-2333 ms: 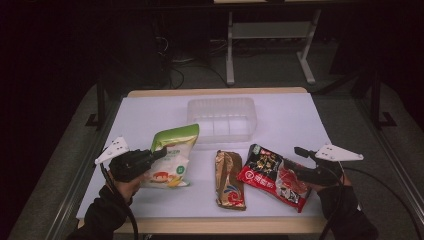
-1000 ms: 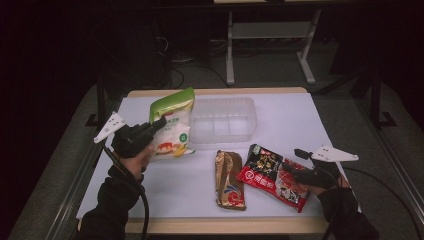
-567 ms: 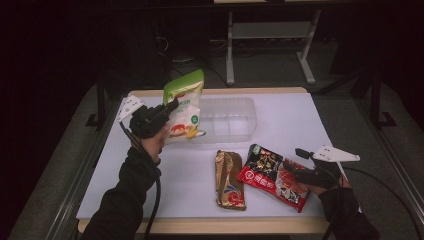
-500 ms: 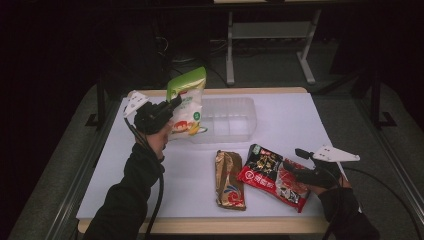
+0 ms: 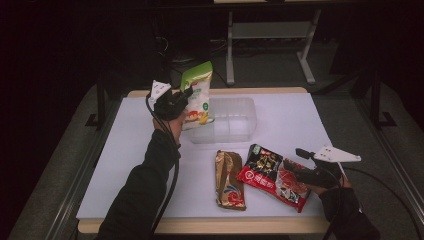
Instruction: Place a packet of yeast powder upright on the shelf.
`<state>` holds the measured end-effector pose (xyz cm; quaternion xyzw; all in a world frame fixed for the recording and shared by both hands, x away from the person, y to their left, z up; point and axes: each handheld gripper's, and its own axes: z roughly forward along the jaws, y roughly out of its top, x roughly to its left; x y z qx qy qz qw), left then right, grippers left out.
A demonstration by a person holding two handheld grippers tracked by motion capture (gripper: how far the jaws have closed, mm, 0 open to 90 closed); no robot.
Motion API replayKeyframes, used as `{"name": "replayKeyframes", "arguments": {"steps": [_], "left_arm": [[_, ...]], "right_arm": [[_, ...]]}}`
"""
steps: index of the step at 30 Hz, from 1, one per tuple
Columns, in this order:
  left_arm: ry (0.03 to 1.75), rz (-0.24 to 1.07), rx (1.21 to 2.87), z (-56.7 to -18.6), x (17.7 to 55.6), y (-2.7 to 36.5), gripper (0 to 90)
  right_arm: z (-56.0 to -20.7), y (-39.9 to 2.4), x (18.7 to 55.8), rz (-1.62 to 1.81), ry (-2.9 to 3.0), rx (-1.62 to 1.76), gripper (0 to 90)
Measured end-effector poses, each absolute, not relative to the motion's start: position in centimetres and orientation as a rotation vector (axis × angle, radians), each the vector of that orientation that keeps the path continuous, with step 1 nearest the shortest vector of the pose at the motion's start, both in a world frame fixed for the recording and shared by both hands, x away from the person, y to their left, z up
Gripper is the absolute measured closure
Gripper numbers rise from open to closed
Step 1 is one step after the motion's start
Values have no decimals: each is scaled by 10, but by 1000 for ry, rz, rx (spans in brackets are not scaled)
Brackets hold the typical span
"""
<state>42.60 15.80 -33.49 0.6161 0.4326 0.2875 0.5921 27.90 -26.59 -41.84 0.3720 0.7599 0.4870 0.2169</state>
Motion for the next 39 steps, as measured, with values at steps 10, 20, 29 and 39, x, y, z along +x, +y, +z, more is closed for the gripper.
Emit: {"name": "replayKeyframes", "arguments": {"steps": [10,20,29,39], "left_arm": [[1021,794,1439,-326,436,138,833],[1025,953,1486,-328,439,125,832],[1059,998,1462,-319,446,125,832],[1098,928,1434,-333,451,114,829]], "right_arm": [[-420,-263,278,1326,2121,1011,333],[-420,-253,277,1291,2150,978,333],[-421,-257,277,1296,2149,983,333],[-422,-251,277,1288,2170,962,333]]}}
